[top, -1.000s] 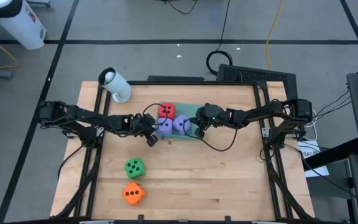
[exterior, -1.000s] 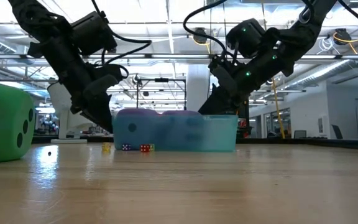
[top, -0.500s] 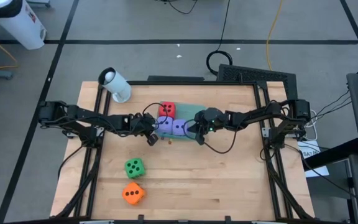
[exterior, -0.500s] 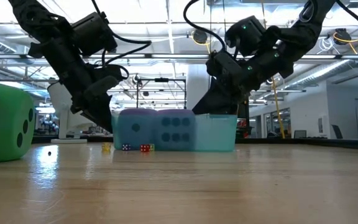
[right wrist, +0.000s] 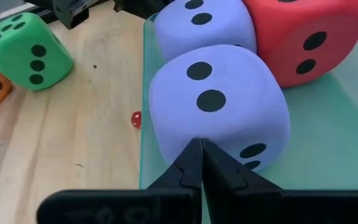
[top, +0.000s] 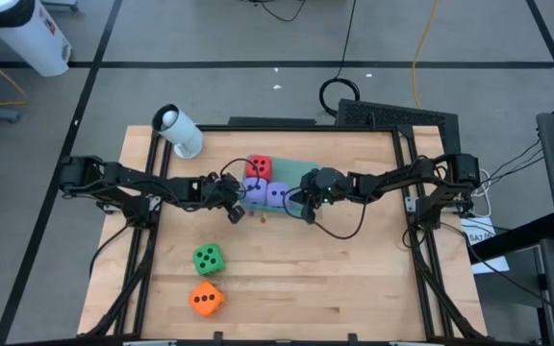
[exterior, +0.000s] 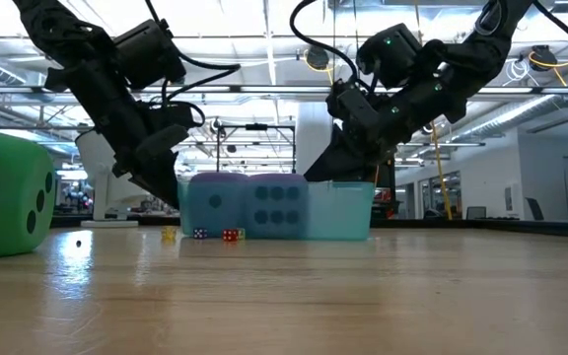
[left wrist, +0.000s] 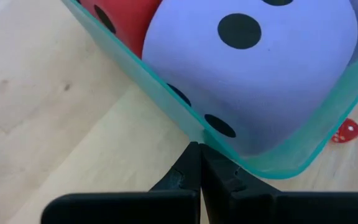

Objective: Pick & Place Dice

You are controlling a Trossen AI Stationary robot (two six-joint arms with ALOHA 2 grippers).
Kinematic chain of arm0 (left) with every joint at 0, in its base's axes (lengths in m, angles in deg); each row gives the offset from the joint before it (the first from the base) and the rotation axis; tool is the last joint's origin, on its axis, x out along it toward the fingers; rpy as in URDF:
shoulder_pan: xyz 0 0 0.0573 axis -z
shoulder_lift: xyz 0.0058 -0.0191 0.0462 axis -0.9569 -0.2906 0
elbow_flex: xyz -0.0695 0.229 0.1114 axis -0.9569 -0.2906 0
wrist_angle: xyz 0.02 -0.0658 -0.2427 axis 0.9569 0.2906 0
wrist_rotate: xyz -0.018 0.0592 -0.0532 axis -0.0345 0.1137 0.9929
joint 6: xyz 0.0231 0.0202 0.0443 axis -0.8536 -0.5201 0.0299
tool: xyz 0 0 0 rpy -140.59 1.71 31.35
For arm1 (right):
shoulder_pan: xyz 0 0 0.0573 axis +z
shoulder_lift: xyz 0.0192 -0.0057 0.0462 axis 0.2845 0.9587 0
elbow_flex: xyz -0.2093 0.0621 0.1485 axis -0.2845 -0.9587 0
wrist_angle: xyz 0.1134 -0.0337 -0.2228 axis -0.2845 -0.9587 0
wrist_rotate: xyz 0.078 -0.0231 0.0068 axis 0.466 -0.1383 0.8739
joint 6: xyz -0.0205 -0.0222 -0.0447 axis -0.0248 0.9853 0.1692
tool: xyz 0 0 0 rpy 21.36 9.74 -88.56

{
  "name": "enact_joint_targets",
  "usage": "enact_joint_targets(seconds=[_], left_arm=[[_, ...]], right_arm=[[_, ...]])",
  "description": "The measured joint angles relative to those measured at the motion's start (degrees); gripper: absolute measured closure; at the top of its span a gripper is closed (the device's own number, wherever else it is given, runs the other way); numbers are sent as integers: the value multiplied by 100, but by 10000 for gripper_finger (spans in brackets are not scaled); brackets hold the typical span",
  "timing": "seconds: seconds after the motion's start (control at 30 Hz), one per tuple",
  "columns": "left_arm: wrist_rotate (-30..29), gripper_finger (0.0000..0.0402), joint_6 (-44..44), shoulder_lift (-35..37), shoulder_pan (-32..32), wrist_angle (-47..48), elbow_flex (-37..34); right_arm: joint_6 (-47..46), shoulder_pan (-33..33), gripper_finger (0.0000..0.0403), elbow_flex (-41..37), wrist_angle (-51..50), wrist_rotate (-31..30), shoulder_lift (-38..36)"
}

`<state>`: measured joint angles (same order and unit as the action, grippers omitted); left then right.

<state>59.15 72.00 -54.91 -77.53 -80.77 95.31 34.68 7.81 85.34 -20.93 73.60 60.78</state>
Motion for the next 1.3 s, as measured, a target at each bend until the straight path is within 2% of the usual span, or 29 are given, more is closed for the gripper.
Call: enact_joint_targets(seconds=[0.17, 0.4, 0.67, 1.03, 1.3], left_arm=[[50, 397, -52, 3, 0, 24, 0], [466, 398, -148, 11, 40, 24, 9], [389, 397, -147, 11, 48, -4, 15], [250, 399, -149, 15, 48, 17, 17], [-203, 398, -30, 628, 183, 612, 23]], right_arm=[[40, 67, 403, 0, 135, -111, -5], [35, 61, 403, 0, 129, -121, -59], [-557, 60, 403, 11, -199, -544, -81], [-762, 60, 403, 11, -254, -570, -81], [-736, 50, 403, 4, -270, -592, -79]])
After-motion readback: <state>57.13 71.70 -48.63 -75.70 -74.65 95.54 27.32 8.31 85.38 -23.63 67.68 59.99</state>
